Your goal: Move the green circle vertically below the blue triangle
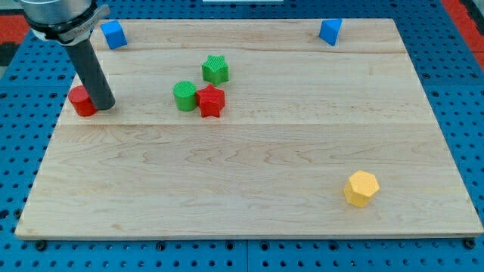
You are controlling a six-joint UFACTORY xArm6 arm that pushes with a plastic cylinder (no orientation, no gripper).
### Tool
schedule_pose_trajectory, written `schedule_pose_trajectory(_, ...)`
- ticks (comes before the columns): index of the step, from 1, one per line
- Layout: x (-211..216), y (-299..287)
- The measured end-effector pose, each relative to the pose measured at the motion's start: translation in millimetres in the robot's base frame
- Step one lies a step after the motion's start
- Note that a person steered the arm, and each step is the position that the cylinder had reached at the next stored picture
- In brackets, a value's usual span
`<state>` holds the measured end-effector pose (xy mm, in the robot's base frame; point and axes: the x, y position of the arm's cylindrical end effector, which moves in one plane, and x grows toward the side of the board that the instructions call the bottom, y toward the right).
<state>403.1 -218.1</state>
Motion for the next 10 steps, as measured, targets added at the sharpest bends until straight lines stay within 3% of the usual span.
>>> schedule_pose_trajectory(3, 5, 44)
schedule_pose_trajectory(6, -24, 154)
schedule_pose_trajectory(7, -23, 77)
schedule_pose_trajectory(8, -51, 133)
schedule_pose_trajectory(10, -35, 259)
